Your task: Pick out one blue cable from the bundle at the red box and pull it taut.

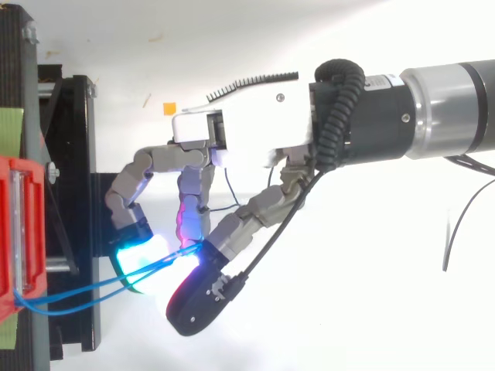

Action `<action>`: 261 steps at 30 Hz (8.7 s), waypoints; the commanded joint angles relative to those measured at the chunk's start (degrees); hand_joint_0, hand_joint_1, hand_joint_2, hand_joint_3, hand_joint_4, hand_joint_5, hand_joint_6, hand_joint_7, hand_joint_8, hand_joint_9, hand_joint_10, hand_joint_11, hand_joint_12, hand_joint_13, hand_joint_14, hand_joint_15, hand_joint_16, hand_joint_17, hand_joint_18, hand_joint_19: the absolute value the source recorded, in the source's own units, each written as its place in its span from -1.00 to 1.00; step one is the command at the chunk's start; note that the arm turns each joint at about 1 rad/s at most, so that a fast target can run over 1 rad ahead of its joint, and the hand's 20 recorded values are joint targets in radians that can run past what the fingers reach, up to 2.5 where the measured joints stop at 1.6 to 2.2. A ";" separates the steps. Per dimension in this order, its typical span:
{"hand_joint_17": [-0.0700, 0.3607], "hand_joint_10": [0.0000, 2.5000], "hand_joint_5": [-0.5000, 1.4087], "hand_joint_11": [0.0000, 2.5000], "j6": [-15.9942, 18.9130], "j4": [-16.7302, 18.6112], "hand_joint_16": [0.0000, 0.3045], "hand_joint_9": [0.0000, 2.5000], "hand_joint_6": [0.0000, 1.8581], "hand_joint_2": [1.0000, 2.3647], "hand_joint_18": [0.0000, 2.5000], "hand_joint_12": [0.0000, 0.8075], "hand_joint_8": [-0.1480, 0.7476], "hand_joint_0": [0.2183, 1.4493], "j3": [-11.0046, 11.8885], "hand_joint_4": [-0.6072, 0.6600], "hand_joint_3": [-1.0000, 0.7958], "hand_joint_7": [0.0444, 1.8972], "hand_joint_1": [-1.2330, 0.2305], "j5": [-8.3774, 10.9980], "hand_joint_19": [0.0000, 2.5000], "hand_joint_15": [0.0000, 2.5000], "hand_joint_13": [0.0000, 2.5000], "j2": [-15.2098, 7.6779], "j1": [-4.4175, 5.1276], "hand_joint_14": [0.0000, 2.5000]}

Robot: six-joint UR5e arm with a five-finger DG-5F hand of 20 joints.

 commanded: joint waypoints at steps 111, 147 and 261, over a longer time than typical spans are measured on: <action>-0.12 -0.98 -0.66 -0.34 -0.35 -0.17 -0.65 -0.03 0.04 -0.98 -0.28 0.01 0.06 -0.11 0.46 -0.14 -0.24 -0.15 -0.38 0.58 -0.37 -0.47 -0.09 0.01 0.09 -0.98; -0.16 -0.98 -0.62 -0.33 -0.44 -0.08 -0.67 0.10 0.02 -1.00 -0.25 -0.01 0.04 -0.10 0.29 -0.20 -0.44 -0.05 -0.50 0.49 -0.39 -0.46 -0.04 0.01 0.18 -0.98; -0.16 -0.98 -0.58 -0.31 -0.70 0.01 -0.67 0.20 -0.04 -1.00 -0.23 -0.02 -0.02 -0.44 0.37 -0.13 -0.44 0.04 -0.53 0.41 -0.38 -0.43 0.01 0.01 0.09 -0.98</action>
